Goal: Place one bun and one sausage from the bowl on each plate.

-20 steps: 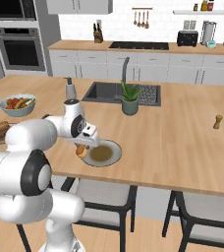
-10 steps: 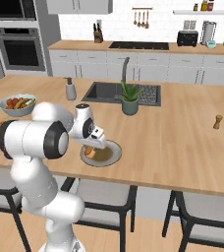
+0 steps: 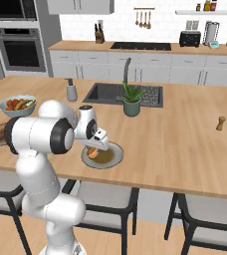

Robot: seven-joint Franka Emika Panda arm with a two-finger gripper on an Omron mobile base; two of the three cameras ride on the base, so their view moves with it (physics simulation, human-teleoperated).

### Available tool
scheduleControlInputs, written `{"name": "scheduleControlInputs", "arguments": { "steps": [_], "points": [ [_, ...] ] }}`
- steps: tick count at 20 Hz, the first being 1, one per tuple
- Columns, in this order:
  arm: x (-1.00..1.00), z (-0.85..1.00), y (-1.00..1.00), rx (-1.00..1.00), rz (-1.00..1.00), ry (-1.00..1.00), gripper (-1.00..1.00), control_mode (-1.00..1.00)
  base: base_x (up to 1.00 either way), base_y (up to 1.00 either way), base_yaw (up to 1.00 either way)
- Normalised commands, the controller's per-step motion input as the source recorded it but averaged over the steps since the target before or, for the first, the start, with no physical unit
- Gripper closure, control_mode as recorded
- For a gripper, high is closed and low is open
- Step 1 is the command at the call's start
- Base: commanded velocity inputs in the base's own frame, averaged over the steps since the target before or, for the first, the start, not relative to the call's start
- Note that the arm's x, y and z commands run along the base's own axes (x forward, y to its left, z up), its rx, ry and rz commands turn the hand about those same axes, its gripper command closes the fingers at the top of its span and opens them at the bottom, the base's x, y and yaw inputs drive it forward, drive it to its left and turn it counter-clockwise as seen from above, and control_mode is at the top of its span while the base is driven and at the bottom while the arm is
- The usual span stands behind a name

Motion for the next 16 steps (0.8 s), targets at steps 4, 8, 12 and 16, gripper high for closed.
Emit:
{"name": "scheduleControlInputs", "arguments": {
  "steps": [4,8,12,16],
  "points": [
    [-0.06,0.36,0.0,0.0,-0.04,0.0,-1.0,-1.0,0.0,0.0,0.0],
    [-0.61,0.93,-0.06,0.01,-0.05,-0.14,-1.0,-1.0,0.0,0.0,0.0],
    [-0.73,1.0,-0.02,0.09,-0.01,-0.09,-1.0,-1.0,0.0,0.0,0.0],
    [-0.71,1.0,-0.11,0.11,-0.02,0.11,-1.0,-1.0,0.0,0.0,0.0]
  ]
}}
